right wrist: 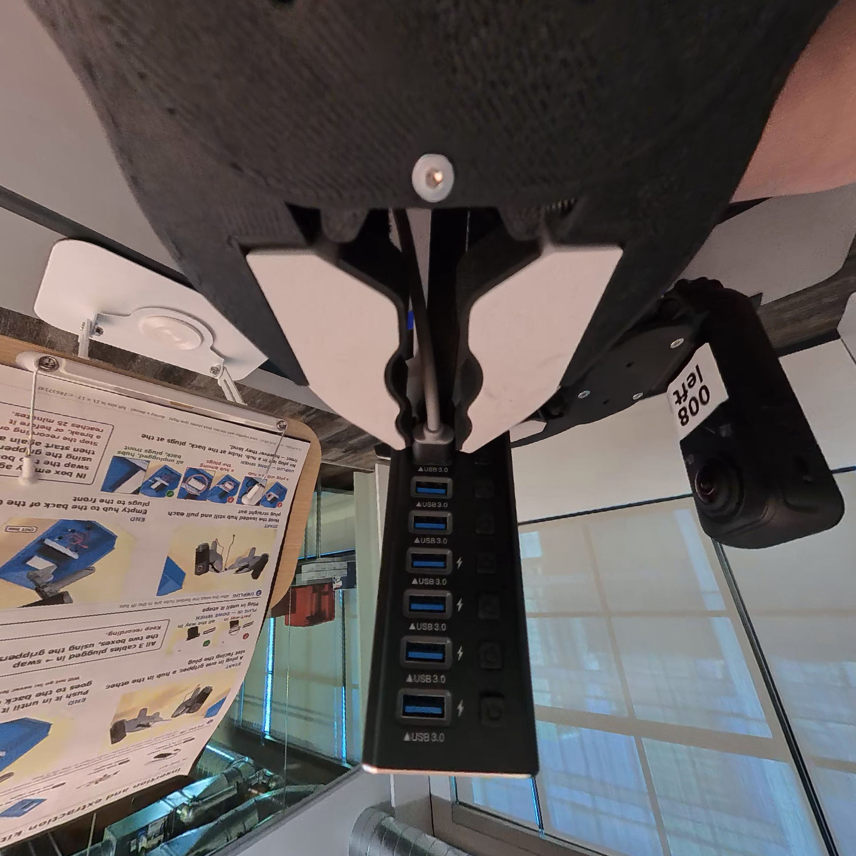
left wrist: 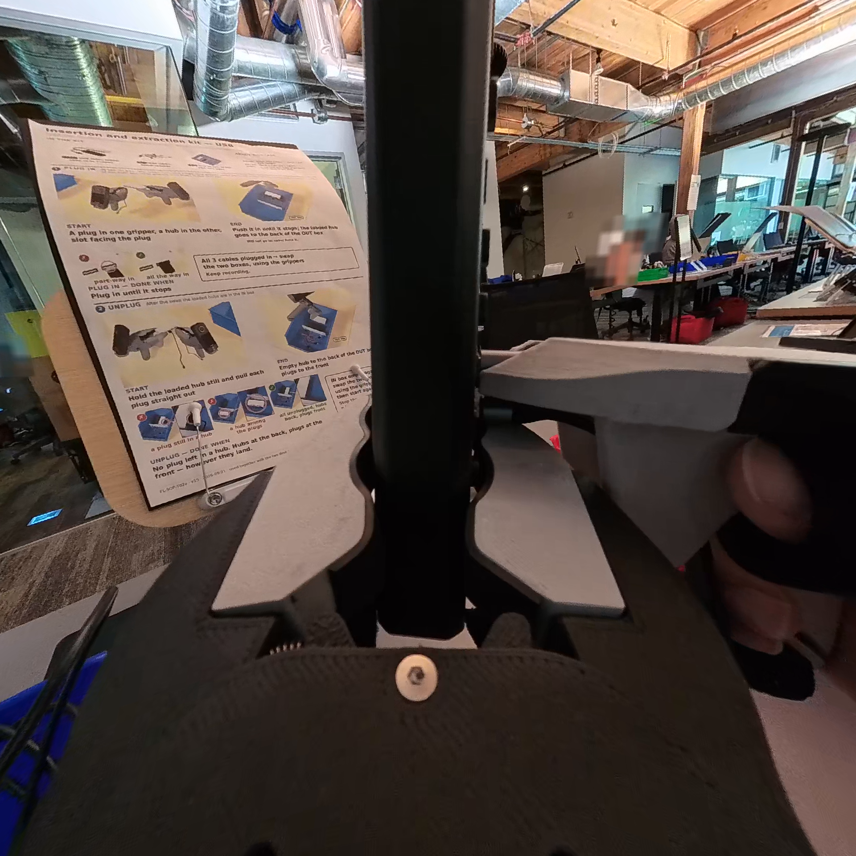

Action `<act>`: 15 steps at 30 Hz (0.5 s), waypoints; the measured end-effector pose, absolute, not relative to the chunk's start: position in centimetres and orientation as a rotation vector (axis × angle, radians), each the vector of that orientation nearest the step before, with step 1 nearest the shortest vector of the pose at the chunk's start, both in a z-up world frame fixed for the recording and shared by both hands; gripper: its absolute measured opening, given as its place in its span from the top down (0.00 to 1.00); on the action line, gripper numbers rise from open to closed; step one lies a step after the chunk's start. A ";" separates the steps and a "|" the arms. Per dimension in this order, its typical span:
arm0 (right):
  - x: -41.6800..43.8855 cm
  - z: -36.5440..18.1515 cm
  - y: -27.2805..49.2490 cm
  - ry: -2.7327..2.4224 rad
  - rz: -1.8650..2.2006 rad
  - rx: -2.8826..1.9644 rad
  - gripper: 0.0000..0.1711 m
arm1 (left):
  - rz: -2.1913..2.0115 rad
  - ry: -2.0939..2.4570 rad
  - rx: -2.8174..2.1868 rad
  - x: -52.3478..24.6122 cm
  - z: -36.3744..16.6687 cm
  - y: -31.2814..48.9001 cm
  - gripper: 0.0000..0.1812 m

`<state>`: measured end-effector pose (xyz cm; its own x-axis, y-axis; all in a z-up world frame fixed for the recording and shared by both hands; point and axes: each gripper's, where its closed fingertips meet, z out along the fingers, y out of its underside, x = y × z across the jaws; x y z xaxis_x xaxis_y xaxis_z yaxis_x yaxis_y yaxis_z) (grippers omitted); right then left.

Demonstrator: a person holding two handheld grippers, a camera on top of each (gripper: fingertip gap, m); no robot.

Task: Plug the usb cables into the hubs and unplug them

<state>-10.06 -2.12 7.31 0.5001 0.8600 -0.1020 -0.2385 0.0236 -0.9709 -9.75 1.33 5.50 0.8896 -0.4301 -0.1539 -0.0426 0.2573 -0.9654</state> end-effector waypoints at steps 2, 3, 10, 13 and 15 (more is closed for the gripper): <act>-10.0 7.4 -2.1 -0.622 0.946 -1.264 0.90 | -0.276 0.430 -1.293 -9.7 5.5 1.3 0.78; -10.0 7.4 -2.1 -0.623 0.940 -1.262 0.90 | -0.279 0.430 -1.295 -9.7 5.5 1.3 0.77; -9.8 7.3 -2.1 -0.642 0.921 -1.257 0.90 | -0.255 0.444 -1.291 -9.5 5.4 1.4 0.78; -9.7 7.2 -1.9 -0.627 0.942 -1.259 0.90 | -0.256 0.442 -1.297 -9.5 5.4 1.6 0.79; -9.8 7.2 -1.8 -0.616 0.952 -1.258 0.90 | -0.269 0.440 -1.299 -9.6 5.4 1.8 0.78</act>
<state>-9.75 -1.77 7.18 0.4971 0.8610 -0.1077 -0.2549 0.0262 -0.9666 -9.59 1.78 5.40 0.8874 -0.4317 -0.1617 -0.0524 0.2541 -0.9658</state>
